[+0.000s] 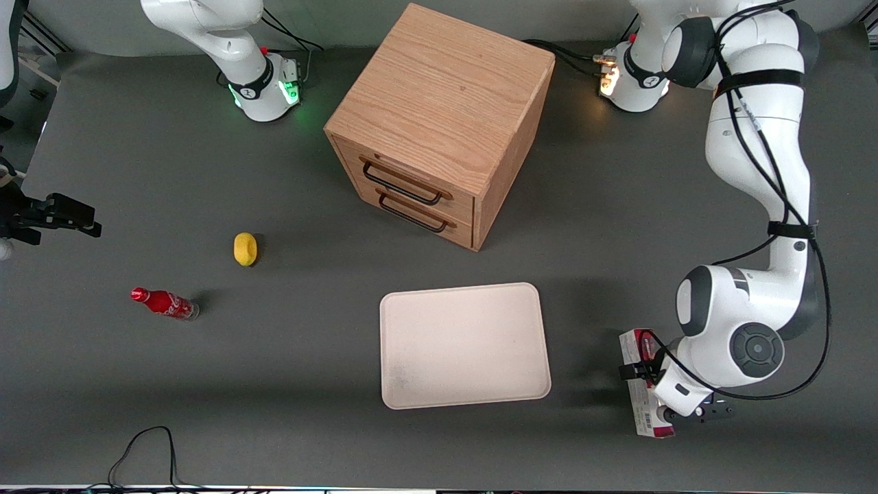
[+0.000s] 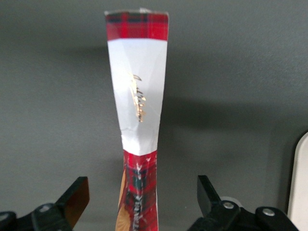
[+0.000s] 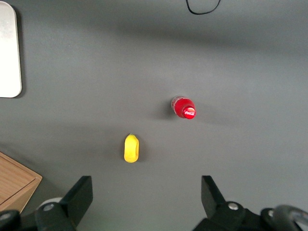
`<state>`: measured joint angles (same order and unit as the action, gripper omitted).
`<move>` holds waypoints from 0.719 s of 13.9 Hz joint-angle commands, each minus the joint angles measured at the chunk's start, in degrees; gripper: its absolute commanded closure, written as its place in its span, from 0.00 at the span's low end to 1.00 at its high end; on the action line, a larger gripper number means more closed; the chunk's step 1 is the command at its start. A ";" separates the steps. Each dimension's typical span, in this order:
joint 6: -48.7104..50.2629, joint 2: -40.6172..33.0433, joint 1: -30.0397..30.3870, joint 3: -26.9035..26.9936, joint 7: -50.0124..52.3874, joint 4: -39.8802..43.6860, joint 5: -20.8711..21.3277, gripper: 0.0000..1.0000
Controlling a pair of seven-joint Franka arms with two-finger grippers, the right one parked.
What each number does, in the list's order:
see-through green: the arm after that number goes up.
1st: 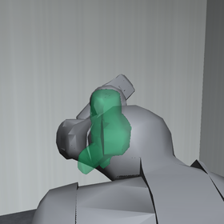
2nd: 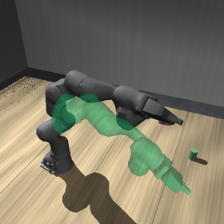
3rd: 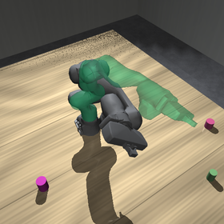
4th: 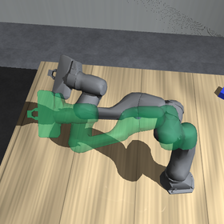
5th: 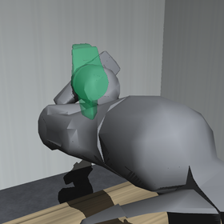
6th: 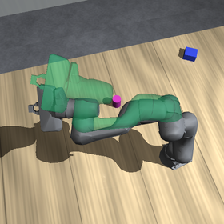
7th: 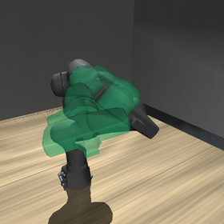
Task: Place red cookie box on tray
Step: 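Lower the left gripper around the box and close on it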
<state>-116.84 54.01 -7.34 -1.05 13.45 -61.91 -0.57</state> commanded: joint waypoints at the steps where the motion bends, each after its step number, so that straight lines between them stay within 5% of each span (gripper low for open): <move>1: -1.20 0.04 -0.40 0.26 0.08 -0.58 0.31 0.14; 5: -0.41 -0.14 -0.31 0.26 0.96 -0.40 0.04 0.96; 10: 0.20 -0.40 -0.39 0.26 2.02 -0.05 0.13 1.00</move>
<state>-117.12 54.39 -7.36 -1.03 14.26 -61.83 -0.57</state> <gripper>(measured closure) 0.881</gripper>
